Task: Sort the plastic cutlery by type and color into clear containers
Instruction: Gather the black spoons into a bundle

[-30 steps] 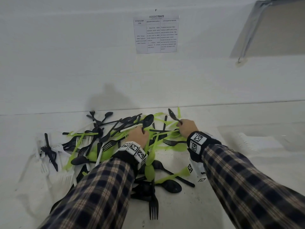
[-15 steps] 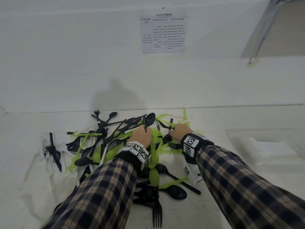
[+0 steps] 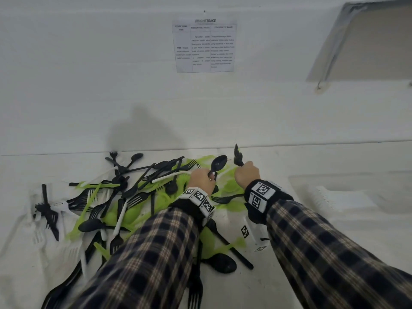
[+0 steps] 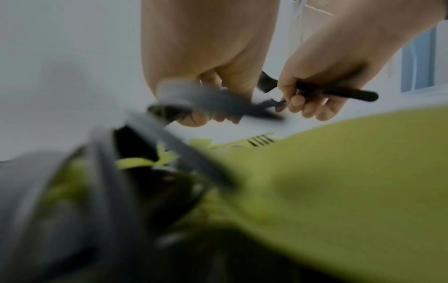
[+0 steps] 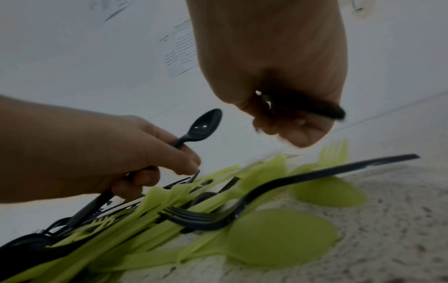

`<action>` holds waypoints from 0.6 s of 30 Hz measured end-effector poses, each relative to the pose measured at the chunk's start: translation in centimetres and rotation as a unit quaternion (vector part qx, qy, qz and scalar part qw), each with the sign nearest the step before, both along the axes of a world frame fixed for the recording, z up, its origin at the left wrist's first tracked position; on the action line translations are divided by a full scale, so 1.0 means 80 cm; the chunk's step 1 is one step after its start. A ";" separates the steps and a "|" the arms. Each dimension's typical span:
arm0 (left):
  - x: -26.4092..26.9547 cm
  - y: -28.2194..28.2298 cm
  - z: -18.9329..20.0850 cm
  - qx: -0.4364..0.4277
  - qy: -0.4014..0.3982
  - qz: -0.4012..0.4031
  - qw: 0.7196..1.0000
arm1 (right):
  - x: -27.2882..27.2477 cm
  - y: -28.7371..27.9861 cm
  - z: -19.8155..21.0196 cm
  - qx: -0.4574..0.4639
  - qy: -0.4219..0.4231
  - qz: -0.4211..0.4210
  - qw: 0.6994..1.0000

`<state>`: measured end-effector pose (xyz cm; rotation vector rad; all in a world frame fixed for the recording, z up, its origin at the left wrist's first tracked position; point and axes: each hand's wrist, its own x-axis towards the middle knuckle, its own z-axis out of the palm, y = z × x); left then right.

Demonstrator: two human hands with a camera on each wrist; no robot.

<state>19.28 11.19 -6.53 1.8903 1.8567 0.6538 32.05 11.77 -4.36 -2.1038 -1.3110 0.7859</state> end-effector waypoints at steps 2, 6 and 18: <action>0.012 0.005 0.000 -0.013 0.029 -0.005 0.999 | 0.004 0.000 -0.004 0.013 0.014 -0.005 1.000; 0.022 0.020 -0.007 -0.066 0.090 -0.001 0.994 | 0.007 0.000 -0.012 0.027 0.018 0.024 0.999; 0.013 0.027 -0.003 -0.072 0.031 0.033 0.996 | 0.015 0.018 -0.021 0.065 -0.005 0.071 0.995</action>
